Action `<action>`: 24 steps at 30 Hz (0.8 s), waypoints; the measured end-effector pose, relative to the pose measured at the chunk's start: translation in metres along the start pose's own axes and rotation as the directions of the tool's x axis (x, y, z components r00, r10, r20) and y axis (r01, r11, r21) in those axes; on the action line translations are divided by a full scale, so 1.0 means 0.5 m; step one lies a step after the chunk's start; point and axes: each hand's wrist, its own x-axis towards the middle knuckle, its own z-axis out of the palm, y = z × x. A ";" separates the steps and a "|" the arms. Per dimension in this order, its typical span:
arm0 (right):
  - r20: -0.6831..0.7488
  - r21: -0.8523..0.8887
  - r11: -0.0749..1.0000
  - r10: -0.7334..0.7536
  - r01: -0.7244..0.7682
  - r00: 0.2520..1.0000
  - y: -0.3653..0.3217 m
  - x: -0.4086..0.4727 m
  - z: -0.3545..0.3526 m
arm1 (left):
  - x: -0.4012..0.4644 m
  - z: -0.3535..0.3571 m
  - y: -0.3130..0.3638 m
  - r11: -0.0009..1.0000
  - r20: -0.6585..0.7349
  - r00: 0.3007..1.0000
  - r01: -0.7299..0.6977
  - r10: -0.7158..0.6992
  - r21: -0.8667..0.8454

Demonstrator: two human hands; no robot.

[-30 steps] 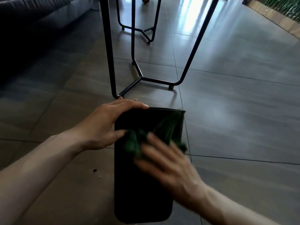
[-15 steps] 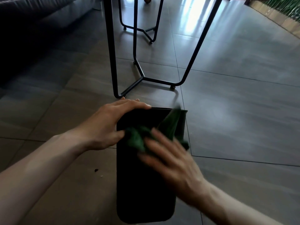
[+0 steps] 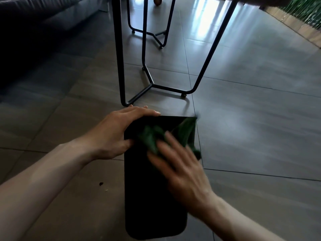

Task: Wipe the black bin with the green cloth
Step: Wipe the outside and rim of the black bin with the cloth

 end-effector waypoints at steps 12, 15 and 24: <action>-0.032 0.075 0.995 0.062 -0.059 0.998 0.035 0.055 -0.033 | 0.002 0.005 0.003 0.997 -0.004 0.998 -0.063 0.063 -0.044; 0.028 0.064 0.997 -0.041 0.040 0.999 -0.008 -0.006 -0.013 | 0.000 0.006 0.000 0.999 0.005 0.999 -0.047 0.047 -0.024; 0.116 0.559 0.798 0.191 -0.223 0.975 -0.037 -0.035 -0.095 | -0.004 0.009 0.002 1.000 0.034 0.999 -0.011 0.011 0.007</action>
